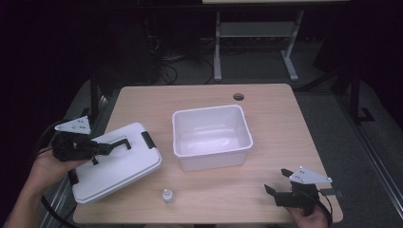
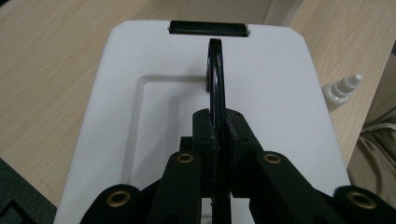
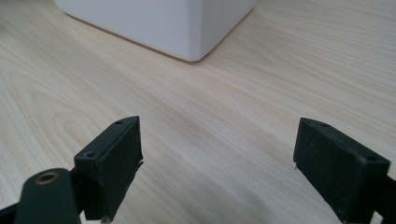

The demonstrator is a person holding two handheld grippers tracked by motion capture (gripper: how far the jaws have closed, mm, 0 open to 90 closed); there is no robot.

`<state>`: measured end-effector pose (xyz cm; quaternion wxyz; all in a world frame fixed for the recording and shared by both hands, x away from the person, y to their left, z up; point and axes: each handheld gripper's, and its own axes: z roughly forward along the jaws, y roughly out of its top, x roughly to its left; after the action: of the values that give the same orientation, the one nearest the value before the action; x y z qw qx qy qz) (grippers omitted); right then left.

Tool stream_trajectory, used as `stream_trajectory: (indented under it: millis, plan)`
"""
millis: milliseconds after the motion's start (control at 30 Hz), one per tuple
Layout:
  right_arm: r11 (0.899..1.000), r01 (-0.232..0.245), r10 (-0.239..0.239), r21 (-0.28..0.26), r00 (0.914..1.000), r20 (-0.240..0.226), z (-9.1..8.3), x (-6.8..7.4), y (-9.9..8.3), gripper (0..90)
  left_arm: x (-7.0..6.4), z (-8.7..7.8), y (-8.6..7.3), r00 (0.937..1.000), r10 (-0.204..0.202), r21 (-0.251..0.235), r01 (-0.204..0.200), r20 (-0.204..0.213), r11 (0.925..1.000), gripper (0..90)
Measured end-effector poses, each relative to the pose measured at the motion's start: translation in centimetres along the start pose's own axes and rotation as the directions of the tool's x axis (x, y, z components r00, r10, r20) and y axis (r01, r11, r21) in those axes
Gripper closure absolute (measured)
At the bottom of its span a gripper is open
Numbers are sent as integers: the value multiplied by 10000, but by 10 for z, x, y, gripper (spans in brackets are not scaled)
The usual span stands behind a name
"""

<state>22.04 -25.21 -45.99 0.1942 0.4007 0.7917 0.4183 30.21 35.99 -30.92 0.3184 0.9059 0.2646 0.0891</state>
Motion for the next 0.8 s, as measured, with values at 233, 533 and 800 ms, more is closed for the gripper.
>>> stream_trajectory:
  millis: [233,533,800]
  plan:
    - [10000,16,-16,43,10000,-33,1,0,0,149,1,19,-12,9998,-184,317,180,122,9993,844]
    - [10000,22,-21,63,10000,-42,1,0,0,148,0,44,-22,9994,-218,721,199,258,9972,844]
    - [9999,123,-123,113,9999,-36,2,1,0,149,0,60,-28,9985,-335,990,292,426,9947,844]
